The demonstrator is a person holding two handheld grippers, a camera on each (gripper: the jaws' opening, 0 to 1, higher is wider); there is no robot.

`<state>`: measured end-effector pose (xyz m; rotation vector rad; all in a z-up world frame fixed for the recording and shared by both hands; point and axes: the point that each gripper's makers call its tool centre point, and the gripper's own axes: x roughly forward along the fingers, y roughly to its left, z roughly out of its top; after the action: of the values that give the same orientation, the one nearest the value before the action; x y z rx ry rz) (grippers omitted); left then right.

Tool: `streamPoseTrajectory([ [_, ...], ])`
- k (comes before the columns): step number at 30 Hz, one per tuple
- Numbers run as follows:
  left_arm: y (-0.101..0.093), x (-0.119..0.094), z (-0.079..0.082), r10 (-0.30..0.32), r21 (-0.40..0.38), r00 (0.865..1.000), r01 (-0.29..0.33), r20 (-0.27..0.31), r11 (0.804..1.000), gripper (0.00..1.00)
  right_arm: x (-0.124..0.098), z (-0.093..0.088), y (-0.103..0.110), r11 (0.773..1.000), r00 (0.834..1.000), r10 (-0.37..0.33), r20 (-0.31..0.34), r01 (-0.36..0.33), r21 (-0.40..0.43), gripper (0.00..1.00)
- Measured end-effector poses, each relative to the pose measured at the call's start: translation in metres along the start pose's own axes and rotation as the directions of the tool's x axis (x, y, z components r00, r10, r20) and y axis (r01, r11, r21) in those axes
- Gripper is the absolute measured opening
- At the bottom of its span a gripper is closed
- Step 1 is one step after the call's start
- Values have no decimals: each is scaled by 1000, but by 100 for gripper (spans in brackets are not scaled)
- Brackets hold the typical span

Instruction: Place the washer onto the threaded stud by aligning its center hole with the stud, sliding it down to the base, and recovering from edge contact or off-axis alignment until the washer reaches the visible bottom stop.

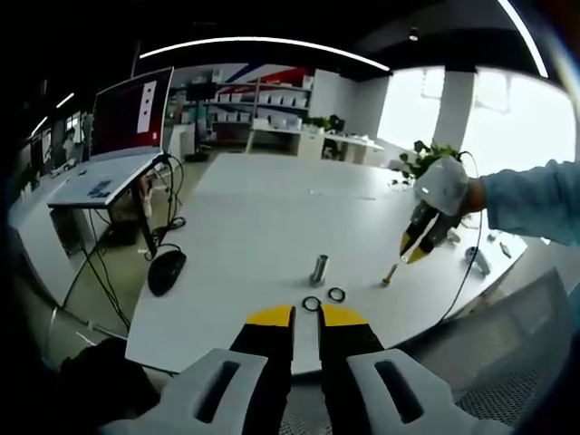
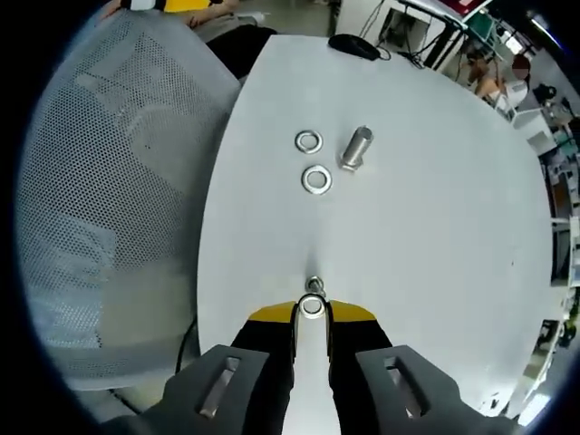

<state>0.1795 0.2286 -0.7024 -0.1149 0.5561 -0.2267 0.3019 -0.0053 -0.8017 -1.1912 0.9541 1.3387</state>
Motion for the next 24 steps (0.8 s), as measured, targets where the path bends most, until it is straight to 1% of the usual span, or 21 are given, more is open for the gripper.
streamPoseTrajectory([
  [8,1,0,0,5,-4,1000,-5,0,1000,7,11,-2,-6,1000,1000,9,-6,-9,4,13],
  [13,1,0,0,8,-6,1000,-8,-1,1000,7,15,-3,-6,1000,1000,18,-7,-18,7,13],
  [16,1,0,0,9,-8,1000,-9,1,1000,7,18,-2,-5,999,1000,29,2,-29,23,13],
  [24,2,0,0,11,-12,1000,-11,6,1000,7,20,-4,-5,1000,1000,24,-14,-24,2,13],
])
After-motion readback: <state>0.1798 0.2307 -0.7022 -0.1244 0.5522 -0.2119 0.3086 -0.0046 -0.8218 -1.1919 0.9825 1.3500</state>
